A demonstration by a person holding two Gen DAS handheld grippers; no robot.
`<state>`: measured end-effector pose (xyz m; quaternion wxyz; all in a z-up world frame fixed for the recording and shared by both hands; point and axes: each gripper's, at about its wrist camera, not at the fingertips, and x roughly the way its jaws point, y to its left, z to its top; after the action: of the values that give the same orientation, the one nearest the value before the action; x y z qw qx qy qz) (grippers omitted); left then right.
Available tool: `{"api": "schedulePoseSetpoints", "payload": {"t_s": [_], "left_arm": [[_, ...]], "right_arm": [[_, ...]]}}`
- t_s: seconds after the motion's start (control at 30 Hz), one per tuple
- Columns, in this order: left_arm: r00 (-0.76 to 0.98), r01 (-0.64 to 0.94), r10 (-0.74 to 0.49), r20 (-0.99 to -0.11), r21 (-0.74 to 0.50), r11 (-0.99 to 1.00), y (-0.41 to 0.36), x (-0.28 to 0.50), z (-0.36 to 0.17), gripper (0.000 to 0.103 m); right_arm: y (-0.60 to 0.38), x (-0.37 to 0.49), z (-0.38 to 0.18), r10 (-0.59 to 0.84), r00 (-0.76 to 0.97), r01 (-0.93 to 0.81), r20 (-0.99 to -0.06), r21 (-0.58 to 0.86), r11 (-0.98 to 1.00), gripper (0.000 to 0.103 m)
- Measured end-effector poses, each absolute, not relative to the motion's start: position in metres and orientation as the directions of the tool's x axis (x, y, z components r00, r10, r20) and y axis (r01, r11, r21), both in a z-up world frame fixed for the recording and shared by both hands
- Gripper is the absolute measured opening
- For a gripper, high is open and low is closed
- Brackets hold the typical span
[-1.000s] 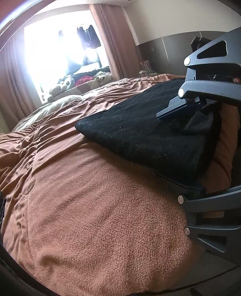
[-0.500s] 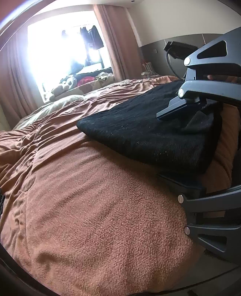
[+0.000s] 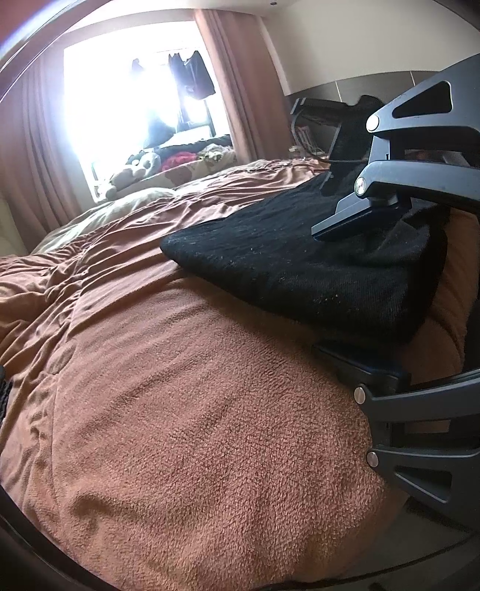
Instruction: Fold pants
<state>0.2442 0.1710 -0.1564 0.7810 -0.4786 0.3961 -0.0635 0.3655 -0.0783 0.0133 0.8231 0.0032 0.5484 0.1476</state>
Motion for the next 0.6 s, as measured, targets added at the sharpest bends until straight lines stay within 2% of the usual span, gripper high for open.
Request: {"api": "schedulePoseSetpoints", "payload": {"t_s": [0.33, 0.6], "left_arm": [[0.673, -0.305, -0.460, -0.579, -0.784, 0.540, 0.171, 0.246, -0.158, 0.049], [0.665, -0.318, -0.442, -0.602, -0.764, 0.562, 0.167, 0.251, -0.156, 0.046]], "right_arm": [[-0.072, 0.407, 0.006, 0.259, 0.343, -0.206, -0.903, 0.197, 0.959, 0.001], [-0.074, 0.381, 0.003, 0.280, 0.300, -0.261, -0.912, 0.203, 0.944, 0.001]]}}
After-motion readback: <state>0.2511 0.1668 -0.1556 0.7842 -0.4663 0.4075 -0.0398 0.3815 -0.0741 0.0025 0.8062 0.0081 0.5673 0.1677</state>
